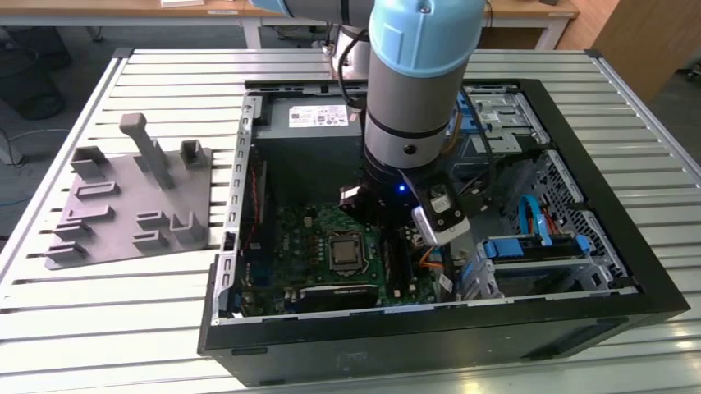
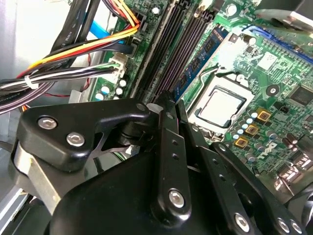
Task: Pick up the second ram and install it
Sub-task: 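Press down the second ram until it locks into place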
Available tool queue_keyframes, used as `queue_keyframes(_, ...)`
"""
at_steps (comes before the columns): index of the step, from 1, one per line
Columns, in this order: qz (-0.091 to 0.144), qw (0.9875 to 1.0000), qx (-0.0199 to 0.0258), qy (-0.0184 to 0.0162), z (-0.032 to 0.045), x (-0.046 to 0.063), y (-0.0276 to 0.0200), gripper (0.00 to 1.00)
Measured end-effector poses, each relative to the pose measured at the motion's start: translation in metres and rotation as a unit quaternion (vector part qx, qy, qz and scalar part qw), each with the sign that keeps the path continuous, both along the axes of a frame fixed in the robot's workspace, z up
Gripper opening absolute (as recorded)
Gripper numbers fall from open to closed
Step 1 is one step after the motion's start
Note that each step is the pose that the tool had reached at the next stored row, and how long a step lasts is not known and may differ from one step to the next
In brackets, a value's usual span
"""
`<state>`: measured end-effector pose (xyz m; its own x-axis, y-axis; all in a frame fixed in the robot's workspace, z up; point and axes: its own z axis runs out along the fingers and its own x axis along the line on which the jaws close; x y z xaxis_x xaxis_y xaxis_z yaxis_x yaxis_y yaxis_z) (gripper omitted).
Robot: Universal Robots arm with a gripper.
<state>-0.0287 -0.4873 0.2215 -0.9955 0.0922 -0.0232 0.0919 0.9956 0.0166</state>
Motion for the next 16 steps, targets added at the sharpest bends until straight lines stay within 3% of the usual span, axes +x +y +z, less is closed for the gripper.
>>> queue_keyframes(16,0.001,1.0,-0.0001,0.0,-0.0038,0.001,0.0008,0.14)
